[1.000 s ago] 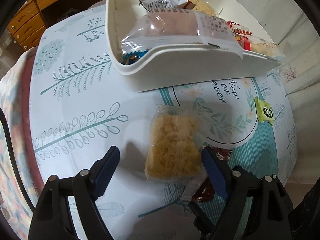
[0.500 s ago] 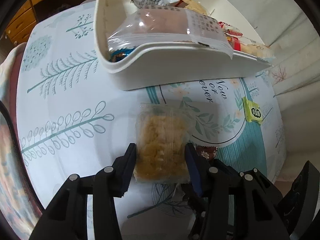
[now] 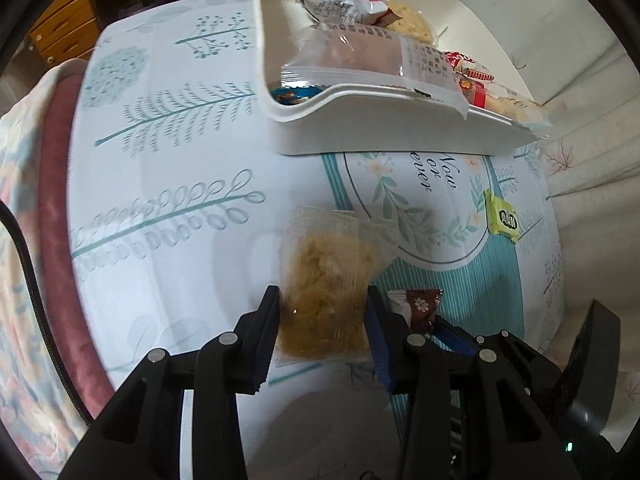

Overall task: Organize snacks
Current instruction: 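Carry the rice-cracker pack and dark red pack into the white tray and open both grippers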

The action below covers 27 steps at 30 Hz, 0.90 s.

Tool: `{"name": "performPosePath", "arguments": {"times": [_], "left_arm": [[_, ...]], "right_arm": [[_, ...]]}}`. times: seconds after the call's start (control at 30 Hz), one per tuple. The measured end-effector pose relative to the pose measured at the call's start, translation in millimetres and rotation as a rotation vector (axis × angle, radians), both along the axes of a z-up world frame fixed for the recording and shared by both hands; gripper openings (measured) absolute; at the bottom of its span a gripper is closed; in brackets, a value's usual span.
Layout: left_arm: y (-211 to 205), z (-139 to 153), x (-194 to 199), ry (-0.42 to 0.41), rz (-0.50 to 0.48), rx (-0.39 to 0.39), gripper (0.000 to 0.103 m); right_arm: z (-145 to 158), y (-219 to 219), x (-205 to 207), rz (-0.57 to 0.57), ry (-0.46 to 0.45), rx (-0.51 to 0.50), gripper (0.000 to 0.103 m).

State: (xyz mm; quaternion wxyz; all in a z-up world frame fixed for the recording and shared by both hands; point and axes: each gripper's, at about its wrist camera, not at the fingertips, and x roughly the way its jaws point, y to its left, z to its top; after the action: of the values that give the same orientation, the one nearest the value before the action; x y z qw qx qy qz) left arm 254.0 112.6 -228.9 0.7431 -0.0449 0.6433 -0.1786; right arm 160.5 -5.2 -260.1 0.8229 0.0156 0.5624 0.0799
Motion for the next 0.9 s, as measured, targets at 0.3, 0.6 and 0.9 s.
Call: {"name": "performPosePath", "arguments": {"times": [0.3, 0.6, 0.9], "left_arm": [[13.2, 37.3, -25.6, 0.01, 0.045, 0.0, 0.039], [13.4, 88.1, -27.8, -0.01, 0.084, 0.009, 0.04], [-3.8, 128.1, -1.9, -0.066, 0.119, 0.039, 0.04]], "right_arm": [[11.8, -30.3, -13.2, -0.069, 0.132, 0.106, 0.037], [57.2, -77.8, 0.4, -0.13, 0.138, 0.194, 0.036], [113.2, -129.3, 38.9, -0.133, 0.028, 0.181, 0.036]]}}
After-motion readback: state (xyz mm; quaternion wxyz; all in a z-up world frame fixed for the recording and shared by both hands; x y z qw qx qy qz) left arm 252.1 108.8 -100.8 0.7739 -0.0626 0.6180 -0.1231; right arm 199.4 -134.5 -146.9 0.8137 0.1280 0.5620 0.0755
